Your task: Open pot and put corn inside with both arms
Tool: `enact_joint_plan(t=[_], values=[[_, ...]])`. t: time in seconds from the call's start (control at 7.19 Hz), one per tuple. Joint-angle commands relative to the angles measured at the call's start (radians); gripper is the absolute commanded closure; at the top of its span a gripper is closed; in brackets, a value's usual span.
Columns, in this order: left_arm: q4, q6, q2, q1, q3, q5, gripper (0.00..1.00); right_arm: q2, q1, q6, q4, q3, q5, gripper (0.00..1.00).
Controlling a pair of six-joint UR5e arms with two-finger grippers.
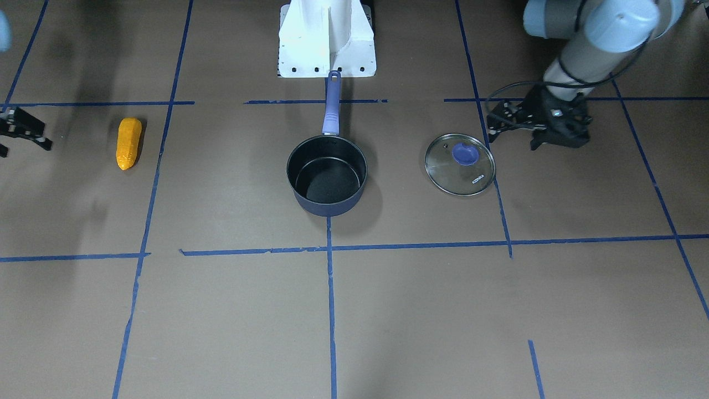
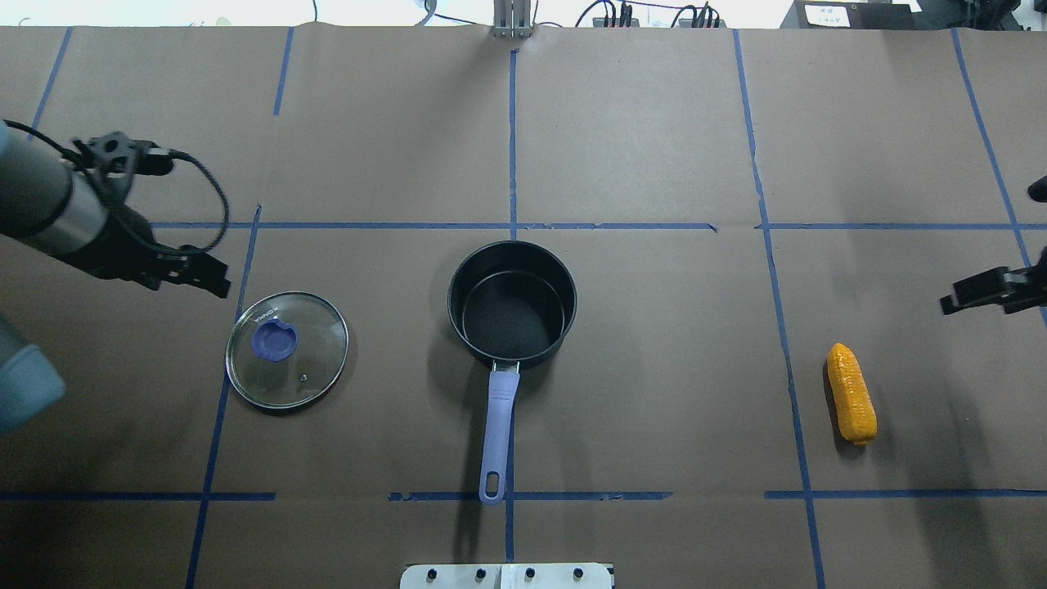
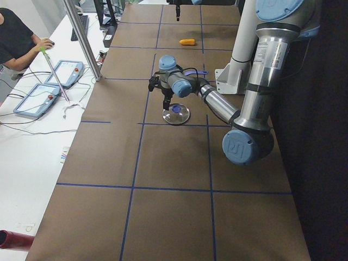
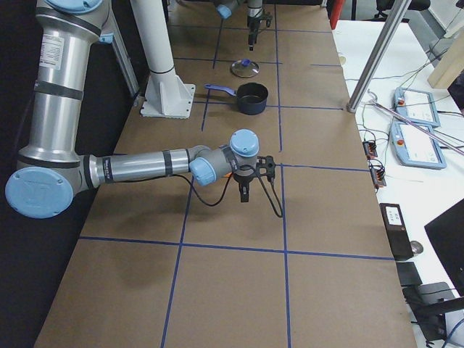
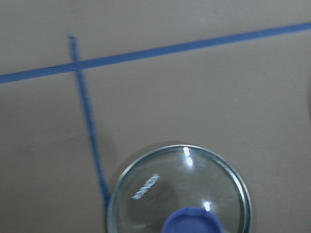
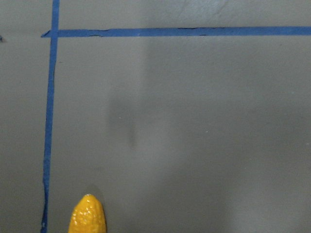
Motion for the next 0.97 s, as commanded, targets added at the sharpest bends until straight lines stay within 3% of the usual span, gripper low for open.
enact_joint_plan(t=[0.0, 0.28, 0.83], values=[[0.001, 0.003, 0.061, -0.034, -0.041, -0.024, 0.0, 0.011, -0.211, 0.247, 0.079, 0.045, -0.169, 0.0], [0.001, -0.003, 0.061, -0.036, -0.044, -0.021, 0.0, 0.036, -0.376, 0.375, 0.079, 0.066, -0.305, 0.0], [0.001, -0.006, 0.061, -0.036, -0.044, -0.019, 0.0, 0.024, -0.436, 0.369, 0.078, 0.03, -0.331, 0.11]])
